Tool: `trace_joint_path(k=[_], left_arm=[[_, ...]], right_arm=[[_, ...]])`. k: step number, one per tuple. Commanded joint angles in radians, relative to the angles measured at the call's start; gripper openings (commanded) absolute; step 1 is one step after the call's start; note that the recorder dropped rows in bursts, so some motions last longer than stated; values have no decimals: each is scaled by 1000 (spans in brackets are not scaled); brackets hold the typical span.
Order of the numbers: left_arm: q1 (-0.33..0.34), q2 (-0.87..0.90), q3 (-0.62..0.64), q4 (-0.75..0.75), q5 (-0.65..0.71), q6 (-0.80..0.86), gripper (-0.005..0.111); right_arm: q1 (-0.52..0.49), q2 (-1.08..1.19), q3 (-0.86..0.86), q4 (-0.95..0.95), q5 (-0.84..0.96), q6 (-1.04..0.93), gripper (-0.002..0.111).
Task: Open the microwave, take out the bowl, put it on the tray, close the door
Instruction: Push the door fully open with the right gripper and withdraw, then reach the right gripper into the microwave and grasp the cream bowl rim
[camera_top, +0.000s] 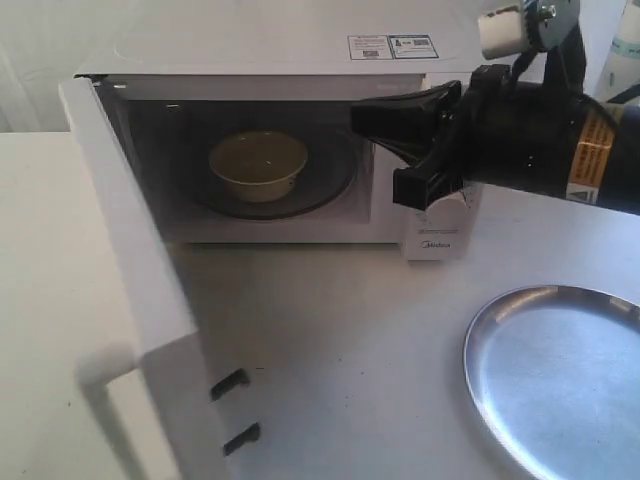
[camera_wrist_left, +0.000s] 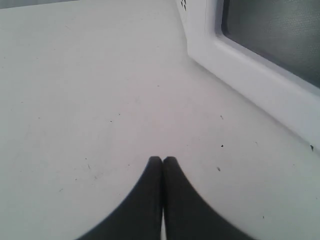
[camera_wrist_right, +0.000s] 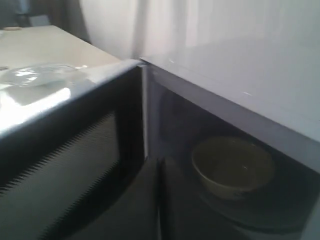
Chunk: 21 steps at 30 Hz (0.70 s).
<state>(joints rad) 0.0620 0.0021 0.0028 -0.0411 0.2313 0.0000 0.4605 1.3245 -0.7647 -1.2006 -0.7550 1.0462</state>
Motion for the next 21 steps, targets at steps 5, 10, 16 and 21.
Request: trace_joint_path(k=[5,10,16,21], left_arm=[[-5,-2,-3,-12,2,0,0],[-5,-2,-3,-12,2,0,0],[-5,-2,-3,-12,2,0,0],[-5,-2,-3,-12,2,0,0]], right_arm=[[74,95,-5,42,76,-73,11],[199,244,-49,346,130,-498,47],[265,484,-188,467,132,-789,61],[265,619,-351,471,218,-815,61]])
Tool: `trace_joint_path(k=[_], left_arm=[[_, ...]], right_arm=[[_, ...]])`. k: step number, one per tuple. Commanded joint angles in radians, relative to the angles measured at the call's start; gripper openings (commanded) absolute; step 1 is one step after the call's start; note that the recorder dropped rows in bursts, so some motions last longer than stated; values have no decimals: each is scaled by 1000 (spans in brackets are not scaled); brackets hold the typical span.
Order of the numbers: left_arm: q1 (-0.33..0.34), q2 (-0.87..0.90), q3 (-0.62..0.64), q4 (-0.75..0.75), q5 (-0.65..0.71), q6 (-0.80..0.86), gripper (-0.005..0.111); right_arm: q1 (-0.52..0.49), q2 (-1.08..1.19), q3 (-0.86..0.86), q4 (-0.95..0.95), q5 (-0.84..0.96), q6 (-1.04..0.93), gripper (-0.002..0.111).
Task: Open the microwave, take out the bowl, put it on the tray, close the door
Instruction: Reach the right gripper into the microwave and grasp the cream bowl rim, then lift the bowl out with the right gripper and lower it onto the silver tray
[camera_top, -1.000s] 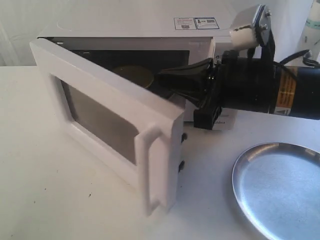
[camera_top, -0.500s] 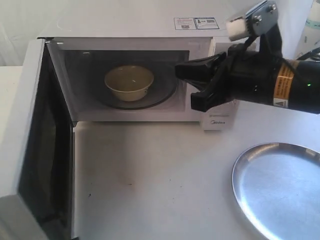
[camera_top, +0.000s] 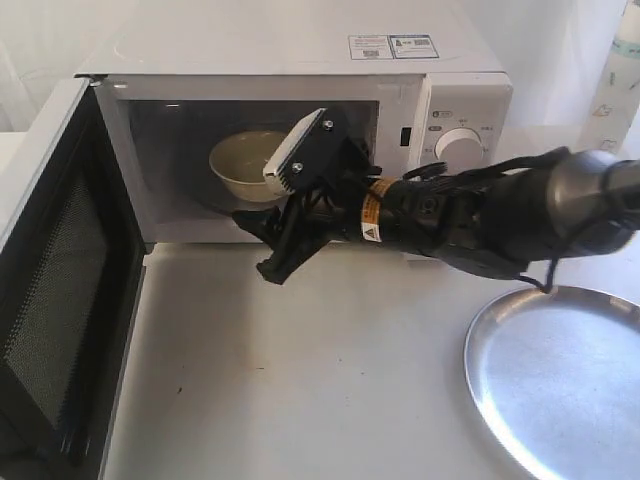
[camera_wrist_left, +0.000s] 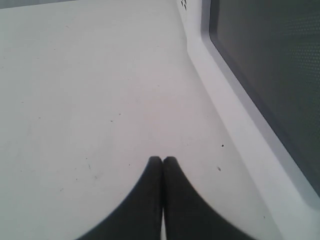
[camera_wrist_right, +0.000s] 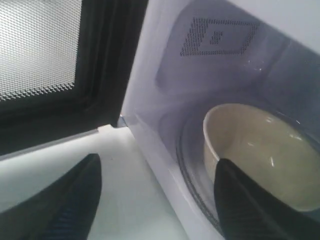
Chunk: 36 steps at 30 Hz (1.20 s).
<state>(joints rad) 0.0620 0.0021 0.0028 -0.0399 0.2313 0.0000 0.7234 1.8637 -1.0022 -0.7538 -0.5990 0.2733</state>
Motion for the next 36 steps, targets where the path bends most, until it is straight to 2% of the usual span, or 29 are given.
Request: trace_joint_path(k=[1,8,16,18,19,21,23,29,36], left_arm=[[-5,-2,-3,-13,2,0,0],[-5,-2,-3,-13,2,0,0],[-5,-2,-3,-13,2,0,0],[-5,-2,-3,-13,2,0,0],[-5,-2,-3,-13,2,0,0],[-5,-2,-3,-13,2,0,0],[-5,-2,-3,-13,2,0,0],[-5,-2,-3,-13,2,0,0],[-5,-2,-3,-13,2,0,0]], right_arm=[[2,102,-147,24,84,-48,61],[2,226,-353,24,193,-68,61],[2,359,-487,24,303,-68,60],[2,380,-509,24,326,-68,54],[2,387,-519,24,340,-68,48],[2,394,-532,19,355,-68,29],[3,389,-532,19,350,-68,1],[45,340,-523,7,318,3,0],[166,230,-382,-317,349,188,0]])
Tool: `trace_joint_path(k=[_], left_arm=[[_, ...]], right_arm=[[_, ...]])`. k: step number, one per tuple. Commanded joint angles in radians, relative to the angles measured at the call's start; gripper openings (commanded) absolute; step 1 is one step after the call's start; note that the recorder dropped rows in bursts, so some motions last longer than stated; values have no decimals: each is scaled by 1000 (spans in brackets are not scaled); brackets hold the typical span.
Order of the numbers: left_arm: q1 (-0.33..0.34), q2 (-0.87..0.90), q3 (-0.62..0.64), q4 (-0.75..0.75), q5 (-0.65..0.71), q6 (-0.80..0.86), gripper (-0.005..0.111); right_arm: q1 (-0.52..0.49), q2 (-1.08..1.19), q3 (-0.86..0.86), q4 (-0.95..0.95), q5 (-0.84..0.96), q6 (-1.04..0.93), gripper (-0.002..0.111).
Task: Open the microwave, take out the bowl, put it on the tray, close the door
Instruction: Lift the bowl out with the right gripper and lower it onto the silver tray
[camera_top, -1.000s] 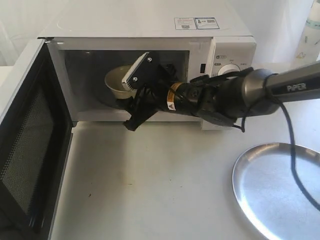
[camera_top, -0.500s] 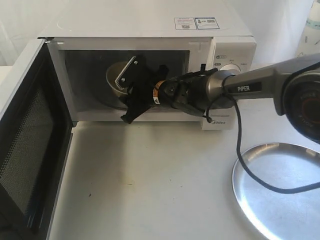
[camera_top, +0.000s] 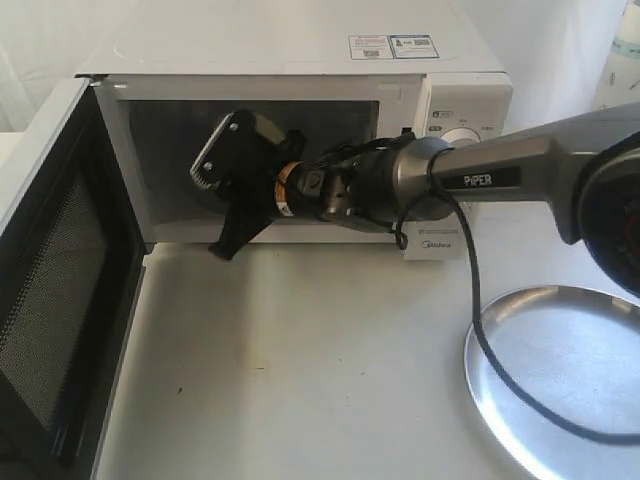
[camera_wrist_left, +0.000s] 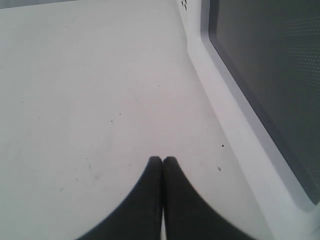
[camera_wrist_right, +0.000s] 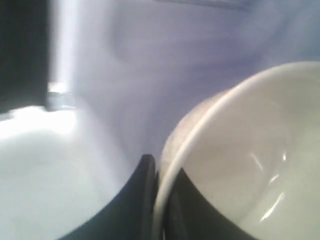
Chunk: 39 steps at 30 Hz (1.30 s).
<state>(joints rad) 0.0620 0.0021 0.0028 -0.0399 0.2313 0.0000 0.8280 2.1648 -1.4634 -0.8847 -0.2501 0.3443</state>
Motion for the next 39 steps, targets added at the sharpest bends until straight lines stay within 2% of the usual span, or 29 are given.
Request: trace_joint_path(k=[1,4,8,14,18,20,25,30,34,39], left_arm=[[-5,-2,-3,-13,2,0,0],[-5,-2,-3,-13,2,0,0],[-5,-2,-3,-13,2,0,0],[-5,-2,-3,-13,2,0,0],[-5,-2,-3,-13,2,0,0],[-5,-2,-3,-13,2,0,0],[-5,-2,-3,-13,2,0,0],[-5,-2,-3,-13,2,0,0],[-5,-2,-3,-13,2,0,0],[-5,-2,-3,-13,2,0,0]], right_arm=[[74,-89,104,-217,3,155,0],[111,-159,205,-291,10,271,0],[137,-279,367,-299,60,344,0],[138,-460,565,-270,297,473,0],[138,-572,677,-266,449,475,0],[138,-622,725,-245,610,495,0],[138,-666,777,-247,897,516,0],[138,-666,781,-158,904,524,0],[138,-666,809,-99,988,524,0],[124,-666,878,-199,1099,593,0]])
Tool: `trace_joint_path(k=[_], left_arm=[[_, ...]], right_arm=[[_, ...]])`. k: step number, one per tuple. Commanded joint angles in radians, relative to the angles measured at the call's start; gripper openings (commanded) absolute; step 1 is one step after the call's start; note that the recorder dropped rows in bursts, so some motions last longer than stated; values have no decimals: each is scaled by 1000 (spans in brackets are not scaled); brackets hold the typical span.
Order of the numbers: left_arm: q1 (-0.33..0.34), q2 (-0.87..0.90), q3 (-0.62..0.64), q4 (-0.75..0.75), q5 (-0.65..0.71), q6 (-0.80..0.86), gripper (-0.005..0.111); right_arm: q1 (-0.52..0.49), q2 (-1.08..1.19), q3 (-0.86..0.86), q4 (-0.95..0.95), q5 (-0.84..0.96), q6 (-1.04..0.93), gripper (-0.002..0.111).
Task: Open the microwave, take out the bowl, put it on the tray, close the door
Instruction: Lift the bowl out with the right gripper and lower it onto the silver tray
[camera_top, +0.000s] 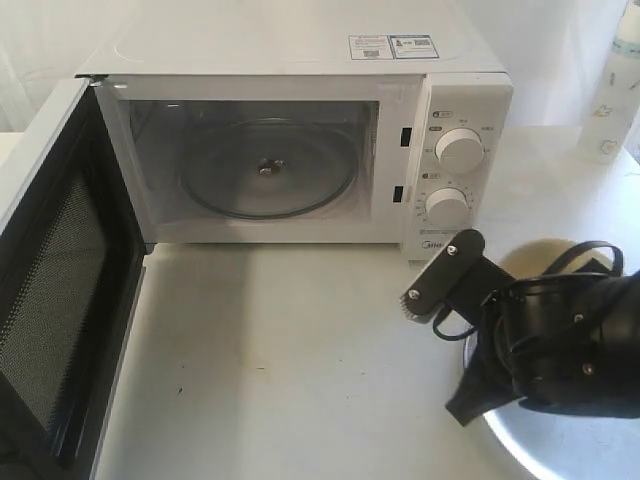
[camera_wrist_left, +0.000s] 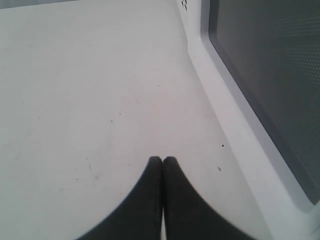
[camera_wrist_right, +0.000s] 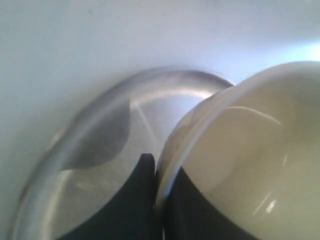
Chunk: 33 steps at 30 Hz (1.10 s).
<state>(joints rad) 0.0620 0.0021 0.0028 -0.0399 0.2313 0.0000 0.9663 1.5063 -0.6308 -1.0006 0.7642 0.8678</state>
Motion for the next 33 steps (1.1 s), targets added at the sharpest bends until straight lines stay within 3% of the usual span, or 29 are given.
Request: trace_joint_path(k=[1,6,14,22,26,33], left_arm=[[-5,-2,-3,-13,2,0,0],[-5,-2,-3,-13,2,0,0],[-5,-2,-3,-13,2,0,0],[-5,-2,-3,-13,2,0,0],[-5,-2,-3,-13,2,0,0],[-5,-2,-3,-13,2,0,0]], right_arm=[[-25,-8,58,-123,84,133,0],[-60,-8,111,-341,40,501,0],[-60,22,129,-430,-41,524,4],[-60,32,129,-452,20,524,35],[-60,32,129,-485,22,540,44],[-60,32,129,-530,51,708,46]])
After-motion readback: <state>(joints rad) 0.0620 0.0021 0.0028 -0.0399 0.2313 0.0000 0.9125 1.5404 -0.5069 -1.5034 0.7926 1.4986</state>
